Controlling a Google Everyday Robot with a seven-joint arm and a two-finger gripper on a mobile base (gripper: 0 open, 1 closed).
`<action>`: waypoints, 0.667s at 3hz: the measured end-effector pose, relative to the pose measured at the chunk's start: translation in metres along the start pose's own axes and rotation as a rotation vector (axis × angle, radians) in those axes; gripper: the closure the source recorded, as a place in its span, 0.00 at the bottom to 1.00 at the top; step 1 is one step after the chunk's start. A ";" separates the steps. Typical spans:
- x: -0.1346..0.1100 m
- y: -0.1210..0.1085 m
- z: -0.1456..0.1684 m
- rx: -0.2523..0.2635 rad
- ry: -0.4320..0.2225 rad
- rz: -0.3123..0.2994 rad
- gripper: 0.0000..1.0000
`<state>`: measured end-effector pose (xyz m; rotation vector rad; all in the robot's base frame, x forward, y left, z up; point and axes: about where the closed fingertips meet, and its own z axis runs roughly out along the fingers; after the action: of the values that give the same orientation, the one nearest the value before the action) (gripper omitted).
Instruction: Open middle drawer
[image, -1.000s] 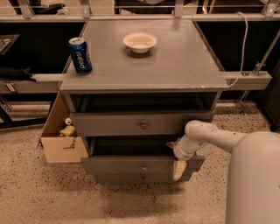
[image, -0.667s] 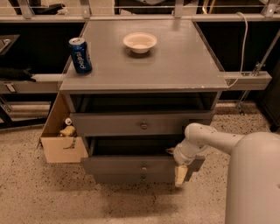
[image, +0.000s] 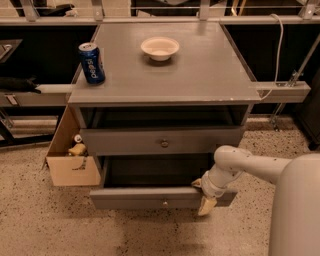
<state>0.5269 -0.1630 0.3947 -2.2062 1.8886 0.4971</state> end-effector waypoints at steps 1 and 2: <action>-0.007 0.026 -0.009 -0.005 -0.021 -0.008 0.58; -0.010 0.047 -0.008 -0.015 -0.043 -0.007 0.82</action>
Offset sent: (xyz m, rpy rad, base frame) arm -0.0810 -0.0046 0.0256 0.0777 0.0339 0.0058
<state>0.4805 -0.1644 0.4096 -2.1920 1.8611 0.5549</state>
